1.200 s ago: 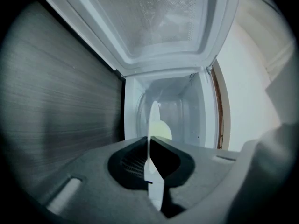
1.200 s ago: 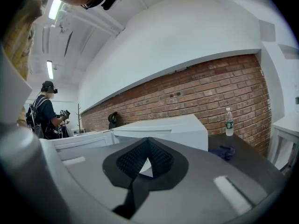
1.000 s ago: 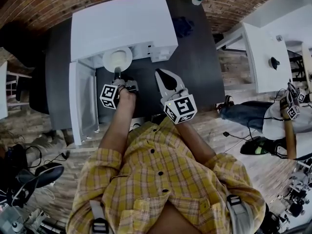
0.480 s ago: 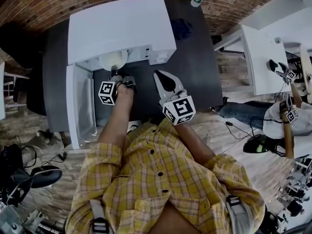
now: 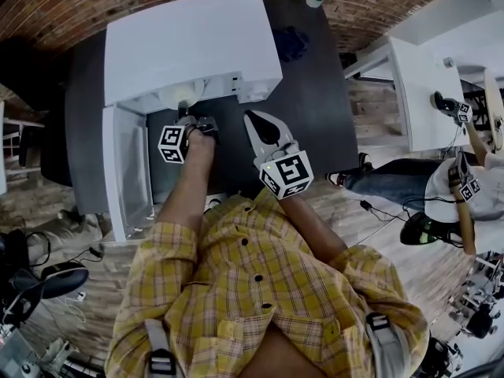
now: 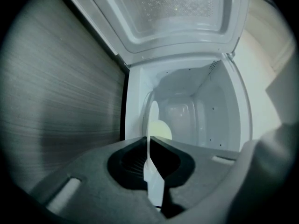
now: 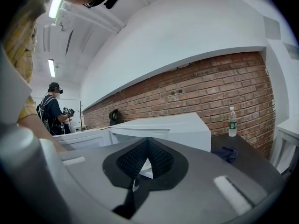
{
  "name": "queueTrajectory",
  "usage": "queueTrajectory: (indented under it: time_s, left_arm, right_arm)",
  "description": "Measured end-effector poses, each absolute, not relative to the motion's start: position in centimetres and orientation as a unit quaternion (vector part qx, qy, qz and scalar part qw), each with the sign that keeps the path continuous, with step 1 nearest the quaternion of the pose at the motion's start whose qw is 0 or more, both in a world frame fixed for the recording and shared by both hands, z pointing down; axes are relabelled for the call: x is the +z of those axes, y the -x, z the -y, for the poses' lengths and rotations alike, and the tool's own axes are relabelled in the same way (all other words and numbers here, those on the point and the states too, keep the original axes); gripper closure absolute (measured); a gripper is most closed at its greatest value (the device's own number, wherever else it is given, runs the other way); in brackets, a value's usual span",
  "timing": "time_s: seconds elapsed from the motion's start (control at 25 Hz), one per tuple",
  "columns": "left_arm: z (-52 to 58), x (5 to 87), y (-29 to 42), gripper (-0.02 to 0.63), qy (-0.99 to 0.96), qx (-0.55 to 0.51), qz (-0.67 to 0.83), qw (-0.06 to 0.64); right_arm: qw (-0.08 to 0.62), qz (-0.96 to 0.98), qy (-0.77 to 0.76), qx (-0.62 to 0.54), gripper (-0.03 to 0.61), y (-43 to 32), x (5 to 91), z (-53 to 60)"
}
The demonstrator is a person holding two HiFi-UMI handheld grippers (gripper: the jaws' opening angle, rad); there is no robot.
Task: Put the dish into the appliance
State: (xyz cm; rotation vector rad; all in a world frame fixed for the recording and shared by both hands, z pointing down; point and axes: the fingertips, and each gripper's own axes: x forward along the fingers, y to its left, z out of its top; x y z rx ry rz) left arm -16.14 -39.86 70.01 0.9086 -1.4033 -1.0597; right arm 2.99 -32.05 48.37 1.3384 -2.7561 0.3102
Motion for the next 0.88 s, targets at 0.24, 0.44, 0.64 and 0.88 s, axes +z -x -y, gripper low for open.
queueTrajectory:
  time_s: [0.24,0.44,0.64,0.88]
  left_arm:
    - [40.36,70.19,16.36,0.601,-0.388,-0.446,0.593,0.547]
    - [40.58,70.1,16.25,0.6,-0.39,-0.453,0.579,0.554]
    - [40.49,69.85,15.87,0.528,-0.395,-0.457,0.567,0.561]
    - [39.69,69.79,15.93,0.489,-0.393,-0.457,0.562,0.567]
  right_arm:
    - [0.039,0.9,-0.422,0.106,0.574,-2.31,48.95,31.85]
    - [0.04,0.9,-0.42,0.111,0.574,-2.33,49.02,31.86]
    - [0.038,0.9,-0.419,0.111,0.574,-2.27,49.06,31.62]
    - [0.034,0.9,-0.42,0.111,0.574,-2.13,48.81,31.32]
